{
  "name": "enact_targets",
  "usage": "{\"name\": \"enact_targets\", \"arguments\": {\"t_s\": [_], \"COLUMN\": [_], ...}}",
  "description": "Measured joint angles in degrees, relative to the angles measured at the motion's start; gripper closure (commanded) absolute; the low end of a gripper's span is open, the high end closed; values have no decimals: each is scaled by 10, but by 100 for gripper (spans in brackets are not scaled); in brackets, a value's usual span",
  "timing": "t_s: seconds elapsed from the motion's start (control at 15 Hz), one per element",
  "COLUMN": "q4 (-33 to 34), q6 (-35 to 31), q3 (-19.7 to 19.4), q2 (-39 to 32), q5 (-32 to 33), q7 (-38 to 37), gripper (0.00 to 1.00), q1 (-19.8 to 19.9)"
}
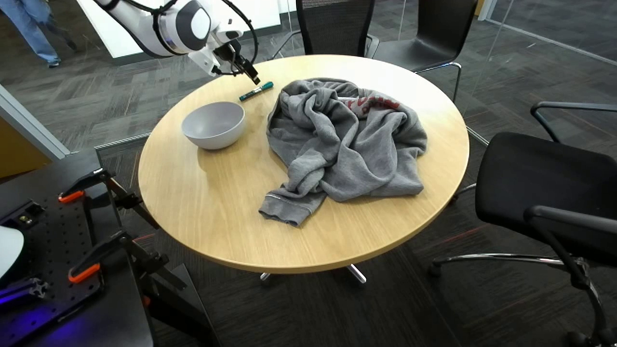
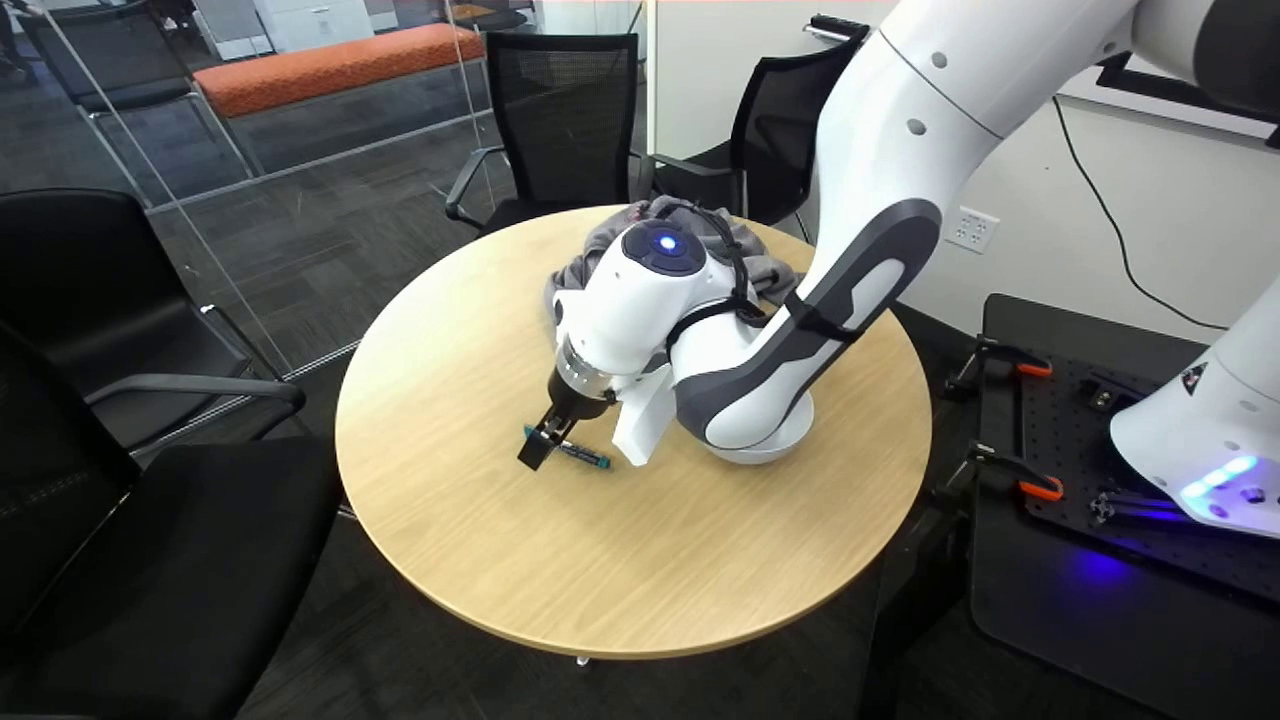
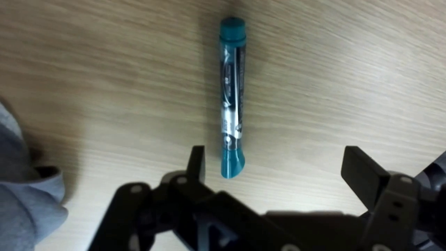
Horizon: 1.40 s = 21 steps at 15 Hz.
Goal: Move the marker from left to right.
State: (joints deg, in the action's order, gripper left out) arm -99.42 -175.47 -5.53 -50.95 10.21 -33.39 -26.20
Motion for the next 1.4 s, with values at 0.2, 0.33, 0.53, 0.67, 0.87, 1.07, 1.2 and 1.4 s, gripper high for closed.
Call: {"name": "enact_targets", "arguments": {"t_s": [0.2, 0.33, 0.53, 0.67, 0.87, 1.07, 1.2, 1.4], "q4": [1, 1, 3, 6, 10, 14, 16, 20], "q6": [1, 3, 7, 10, 14, 17, 18, 23], "q3": [-6, -7, -10, -11, -14, -19, -19, -20], "q2": [-10, -16, -21, -25, -28, -29, -29, -29], "q5": [-50, -73, -91, -94, -94, -94, -94, -94], "q7": [26, 40, 51, 51, 51, 51, 51, 51], "gripper": [0, 26, 39, 54, 78, 99, 95, 95], "q1": [-8, -10, -14, -15, -17, -21, -22, -24]}}
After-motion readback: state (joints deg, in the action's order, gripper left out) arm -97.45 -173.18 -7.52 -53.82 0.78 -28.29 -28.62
